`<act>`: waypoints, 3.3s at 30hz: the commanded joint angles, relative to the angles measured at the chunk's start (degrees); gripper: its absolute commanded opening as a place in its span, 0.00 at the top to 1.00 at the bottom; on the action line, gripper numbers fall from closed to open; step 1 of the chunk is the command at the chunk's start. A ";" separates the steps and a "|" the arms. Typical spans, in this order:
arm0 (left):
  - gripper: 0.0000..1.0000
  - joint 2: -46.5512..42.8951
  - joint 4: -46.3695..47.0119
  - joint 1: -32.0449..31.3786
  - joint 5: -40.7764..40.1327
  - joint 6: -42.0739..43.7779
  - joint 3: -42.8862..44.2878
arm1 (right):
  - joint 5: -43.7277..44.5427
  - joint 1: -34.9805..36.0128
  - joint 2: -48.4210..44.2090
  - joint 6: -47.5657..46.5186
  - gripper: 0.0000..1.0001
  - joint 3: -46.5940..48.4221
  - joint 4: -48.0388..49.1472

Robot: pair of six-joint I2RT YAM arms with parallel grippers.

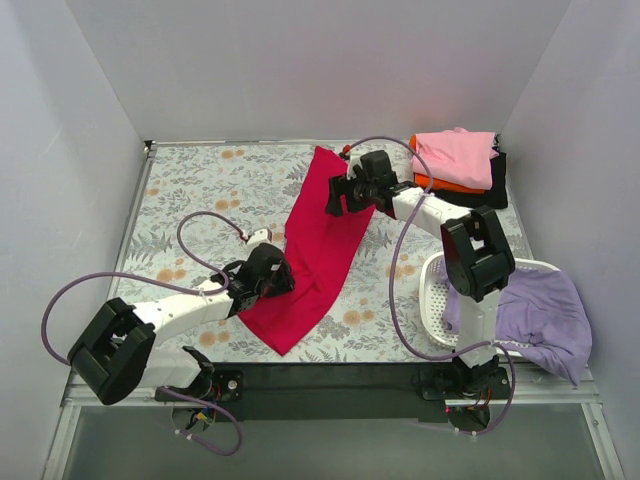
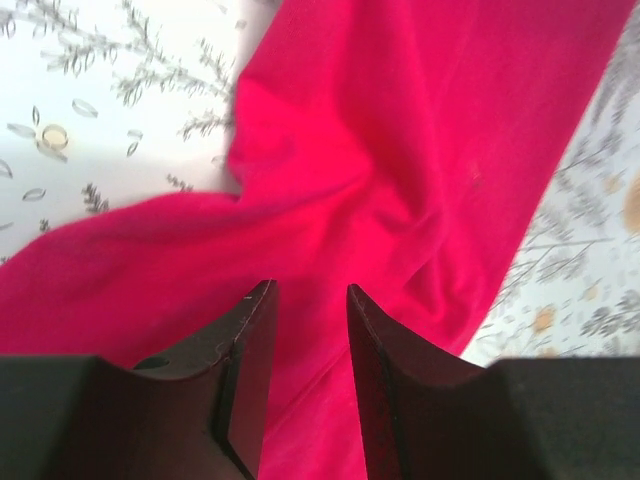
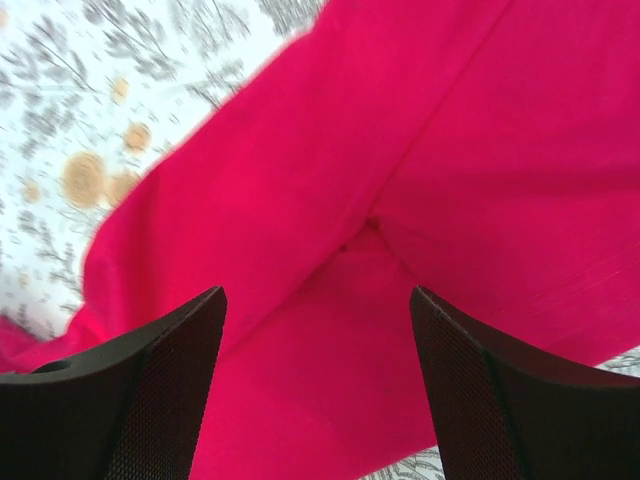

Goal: Fold and stack the t-shirts
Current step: Fold the tshirt

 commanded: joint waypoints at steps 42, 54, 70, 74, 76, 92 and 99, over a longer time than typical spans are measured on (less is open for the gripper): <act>0.68 6.88 10.74 -12.86 6.88 -12.21 0.90 | 0.21 -2.19 20.84 -3.96 0.32 25.27 -7.13; 0.63 -1.64 3.62 -10.07 -8.14 4.67 9.08 | 8.73 0.96 -19.79 2.19 0.32 -14.98 4.40; 0.63 -7.27 5.20 15.00 1.61 10.04 -0.06 | 13.57 25.66 -35.27 13.43 0.37 -38.65 -1.14; 0.63 -5.87 5.55 15.09 2.75 9.95 -0.06 | 14.89 29.97 -34.75 14.93 0.38 -38.30 -1.23; 0.63 -5.17 5.29 15.17 2.75 9.95 0.03 | 14.89 31.73 -33.87 15.72 0.39 -37.51 -2.10; 0.63 -4.11 5.29 15.53 2.49 10.13 -0.15 | 18.76 38.32 -28.16 18.01 0.51 -35.31 -6.59; 0.63 -4.37 5.20 15.70 2.14 10.22 -0.24 | 17.18 39.11 -27.36 17.83 0.55 -34.96 -6.59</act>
